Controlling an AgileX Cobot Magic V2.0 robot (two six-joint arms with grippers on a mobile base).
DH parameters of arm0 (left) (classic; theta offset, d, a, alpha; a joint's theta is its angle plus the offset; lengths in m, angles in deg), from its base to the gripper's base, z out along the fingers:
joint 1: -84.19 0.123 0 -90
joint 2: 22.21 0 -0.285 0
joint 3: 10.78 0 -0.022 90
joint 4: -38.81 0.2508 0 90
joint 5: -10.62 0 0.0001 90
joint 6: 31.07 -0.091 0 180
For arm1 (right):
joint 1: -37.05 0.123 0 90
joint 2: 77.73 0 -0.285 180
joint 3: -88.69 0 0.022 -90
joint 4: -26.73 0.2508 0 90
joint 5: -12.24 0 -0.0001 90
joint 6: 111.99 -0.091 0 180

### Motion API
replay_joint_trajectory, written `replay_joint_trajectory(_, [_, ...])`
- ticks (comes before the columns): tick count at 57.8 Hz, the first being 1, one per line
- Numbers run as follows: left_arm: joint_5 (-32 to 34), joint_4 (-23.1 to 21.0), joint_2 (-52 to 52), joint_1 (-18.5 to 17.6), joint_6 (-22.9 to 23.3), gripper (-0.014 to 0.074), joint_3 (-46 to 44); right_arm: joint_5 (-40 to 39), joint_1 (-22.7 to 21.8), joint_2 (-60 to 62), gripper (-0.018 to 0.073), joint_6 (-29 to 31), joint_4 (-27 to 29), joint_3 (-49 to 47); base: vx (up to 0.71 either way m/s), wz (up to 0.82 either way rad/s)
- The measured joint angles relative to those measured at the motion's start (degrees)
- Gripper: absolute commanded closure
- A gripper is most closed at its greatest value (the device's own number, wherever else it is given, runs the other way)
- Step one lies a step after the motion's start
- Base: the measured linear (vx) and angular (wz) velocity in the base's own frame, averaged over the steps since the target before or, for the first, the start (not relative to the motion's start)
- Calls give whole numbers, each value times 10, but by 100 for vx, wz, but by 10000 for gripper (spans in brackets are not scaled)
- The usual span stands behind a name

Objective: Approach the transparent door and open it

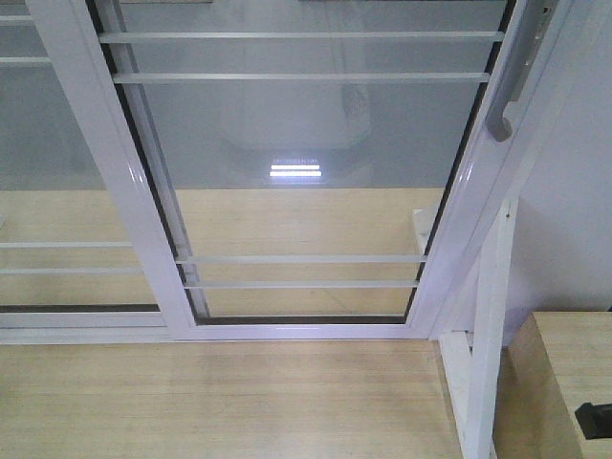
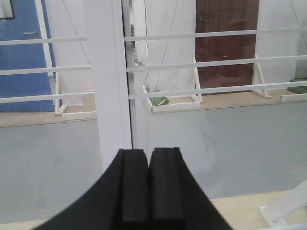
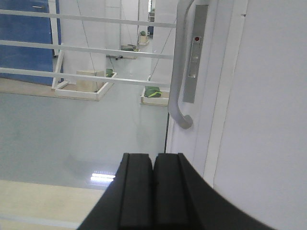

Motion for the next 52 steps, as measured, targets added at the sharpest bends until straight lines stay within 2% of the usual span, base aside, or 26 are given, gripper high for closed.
replay_joint_trajectory(52, [0, 0, 0, 0, 0, 602, 0, 0, 0, 0, 567, 0, 0, 0, 3, 0])
